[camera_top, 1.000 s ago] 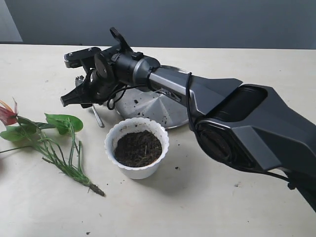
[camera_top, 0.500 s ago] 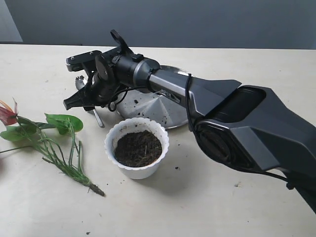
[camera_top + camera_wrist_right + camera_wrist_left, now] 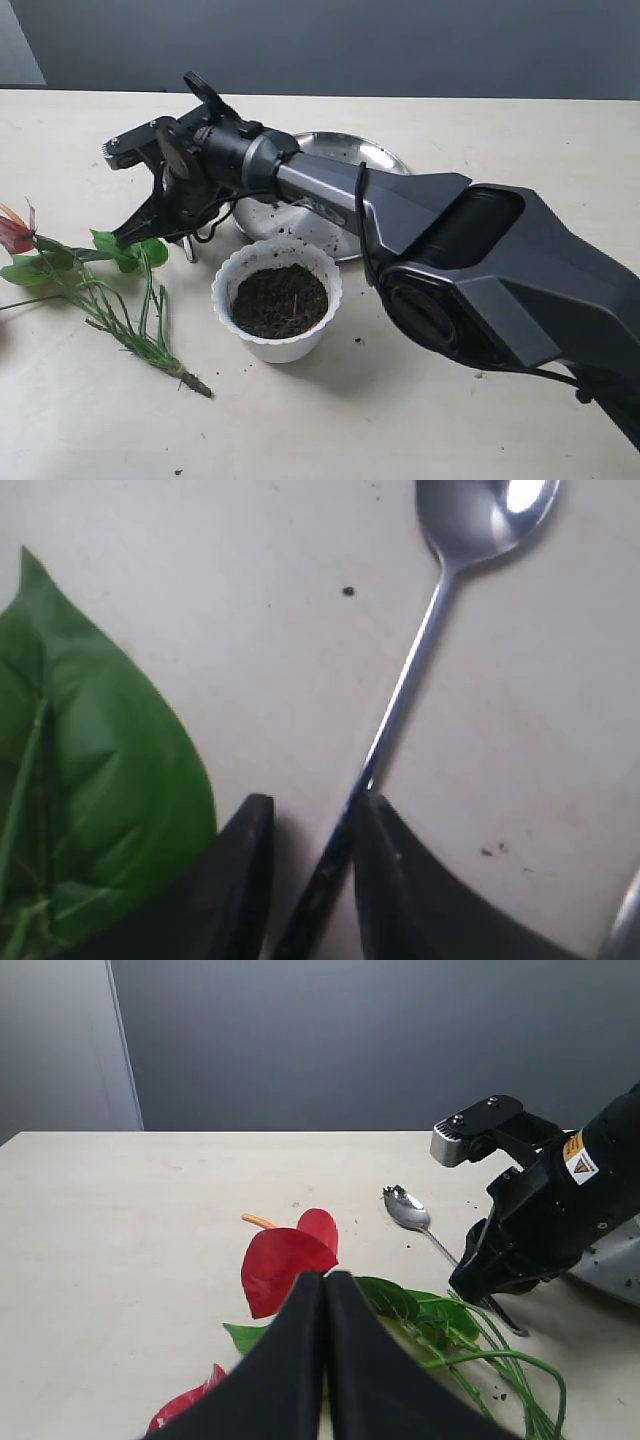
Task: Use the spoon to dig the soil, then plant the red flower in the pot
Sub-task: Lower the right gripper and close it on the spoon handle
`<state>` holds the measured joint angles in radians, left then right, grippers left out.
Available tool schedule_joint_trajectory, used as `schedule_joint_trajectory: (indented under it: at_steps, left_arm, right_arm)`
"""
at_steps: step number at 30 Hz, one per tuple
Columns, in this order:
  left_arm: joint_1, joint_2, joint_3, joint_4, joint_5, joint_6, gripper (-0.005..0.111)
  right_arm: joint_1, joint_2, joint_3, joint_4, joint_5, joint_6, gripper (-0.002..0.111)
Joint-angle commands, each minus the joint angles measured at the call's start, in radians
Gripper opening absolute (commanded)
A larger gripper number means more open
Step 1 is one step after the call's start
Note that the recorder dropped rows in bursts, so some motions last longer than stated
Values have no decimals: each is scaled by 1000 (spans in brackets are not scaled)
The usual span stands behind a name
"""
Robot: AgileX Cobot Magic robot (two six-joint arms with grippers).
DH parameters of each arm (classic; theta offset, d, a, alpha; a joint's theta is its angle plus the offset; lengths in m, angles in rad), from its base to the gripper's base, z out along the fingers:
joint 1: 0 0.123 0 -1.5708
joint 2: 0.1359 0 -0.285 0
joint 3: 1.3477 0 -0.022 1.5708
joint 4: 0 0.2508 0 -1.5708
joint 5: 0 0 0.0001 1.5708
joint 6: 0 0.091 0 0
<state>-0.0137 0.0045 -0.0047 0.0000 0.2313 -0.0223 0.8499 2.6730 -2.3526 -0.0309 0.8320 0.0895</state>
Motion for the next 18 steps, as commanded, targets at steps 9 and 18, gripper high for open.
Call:
schedule_joint_trajectory:
  at_steps: [9,18]
  left_arm:
    - [-8,-5,5,0,-6,1,1]
    - [-8,-5,5,0,-6,1,1]
  right_arm:
    - [-1,5,4,-48,241,-9,-1]
    - [-1,0,4,-57,324,-28,-1]
